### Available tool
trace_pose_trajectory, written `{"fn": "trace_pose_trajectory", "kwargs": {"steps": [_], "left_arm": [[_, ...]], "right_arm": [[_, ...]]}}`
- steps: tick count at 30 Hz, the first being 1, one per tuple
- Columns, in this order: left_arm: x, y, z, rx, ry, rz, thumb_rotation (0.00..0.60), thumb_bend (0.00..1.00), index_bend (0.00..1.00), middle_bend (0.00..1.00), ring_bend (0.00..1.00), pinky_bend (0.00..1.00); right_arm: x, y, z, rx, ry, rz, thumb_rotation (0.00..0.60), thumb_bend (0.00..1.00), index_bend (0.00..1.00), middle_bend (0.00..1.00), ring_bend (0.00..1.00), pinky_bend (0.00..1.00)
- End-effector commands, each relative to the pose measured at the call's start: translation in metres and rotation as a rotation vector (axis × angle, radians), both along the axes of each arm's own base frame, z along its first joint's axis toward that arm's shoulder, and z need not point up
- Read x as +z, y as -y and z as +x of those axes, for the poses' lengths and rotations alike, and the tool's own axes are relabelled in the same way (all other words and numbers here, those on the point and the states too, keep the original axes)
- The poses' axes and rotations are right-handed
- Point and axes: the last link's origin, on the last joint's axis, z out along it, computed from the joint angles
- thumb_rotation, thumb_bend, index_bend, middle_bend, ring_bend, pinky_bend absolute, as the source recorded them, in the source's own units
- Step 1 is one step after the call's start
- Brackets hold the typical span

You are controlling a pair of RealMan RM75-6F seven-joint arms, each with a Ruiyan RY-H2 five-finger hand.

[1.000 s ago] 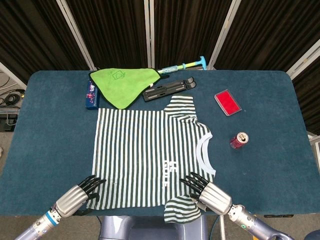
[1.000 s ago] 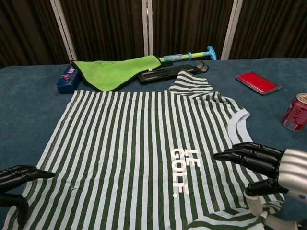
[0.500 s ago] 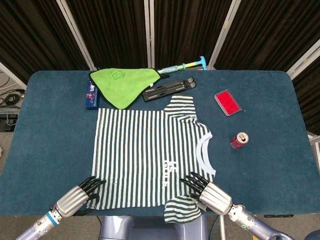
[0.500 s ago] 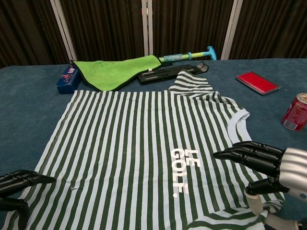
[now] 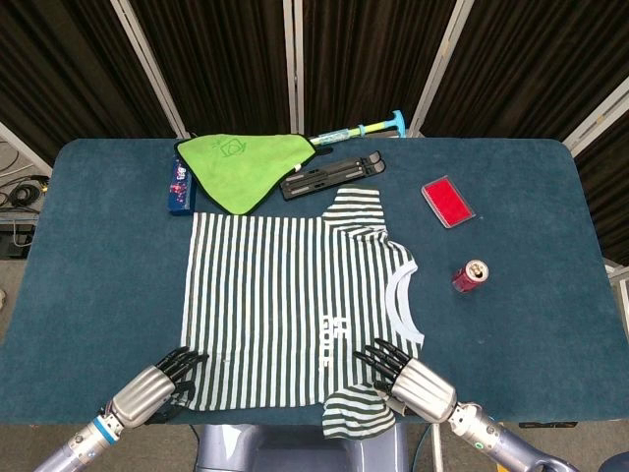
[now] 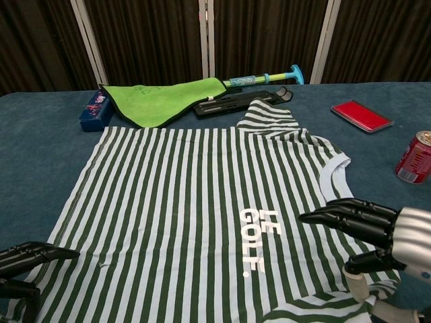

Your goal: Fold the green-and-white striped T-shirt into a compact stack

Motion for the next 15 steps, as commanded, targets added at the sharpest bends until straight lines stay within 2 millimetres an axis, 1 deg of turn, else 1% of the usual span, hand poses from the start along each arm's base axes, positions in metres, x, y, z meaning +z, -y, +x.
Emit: {"fn": "trace_pose_trajectory", "kwargs": {"steps": [1, 3, 5, 7, 10, 15], "left_arm": [[-0.0003, -0.0002, 0.0008, 0.006, 0.008, 0.000, 0.600, 0.51, 0.57, 0.00, 0.00, 0.00], [-0.0006, -0.0004, 0.0016, 0.016, 0.018, -0.002, 0.600, 0.52, 0.63, 0.00, 0.00, 0.00], [-0.0006, -0.0008, 0.0027, 0.027, 0.033, -0.001, 0.600, 0.55, 0.66, 0.00, 0.00, 0.00], [-0.0006, -0.0009, 0.0030, 0.032, 0.041, -0.004, 0.600, 0.57, 0.68, 0.00, 0.00, 0.00], [-0.0004, -0.0013, 0.0027, 0.035, 0.044, -0.007, 0.600, 0.57, 0.71, 0.00, 0.00, 0.00], [0.0006, -0.0021, 0.0031, 0.025, 0.041, -0.007, 0.600, 0.61, 0.75, 0.00, 0.00, 0.00]], "right_arm": [[0.0001, -0.0001, 0.0000, 0.000, 0.000, -0.001, 0.600, 0.44, 0.72, 0.00, 0.00, 0.00], [0.0002, -0.0001, 0.0001, 0.000, 0.001, -0.001, 0.600, 0.44, 0.72, 0.00, 0.00, 0.00], [0.0003, -0.0001, 0.0001, 0.001, 0.001, -0.001, 0.600, 0.44, 0.72, 0.00, 0.00, 0.00], [0.0002, 0.0000, 0.0001, 0.001, 0.001, -0.001, 0.600, 0.44, 0.72, 0.00, 0.00, 0.00], [-0.0001, 0.0004, 0.0000, -0.002, 0.002, 0.001, 0.600, 0.44, 0.72, 0.00, 0.00, 0.00], [-0.0023, 0.0019, 0.0011, -0.009, 0.004, 0.020, 0.600, 0.44, 0.72, 0.00, 0.00, 0.00]]}}
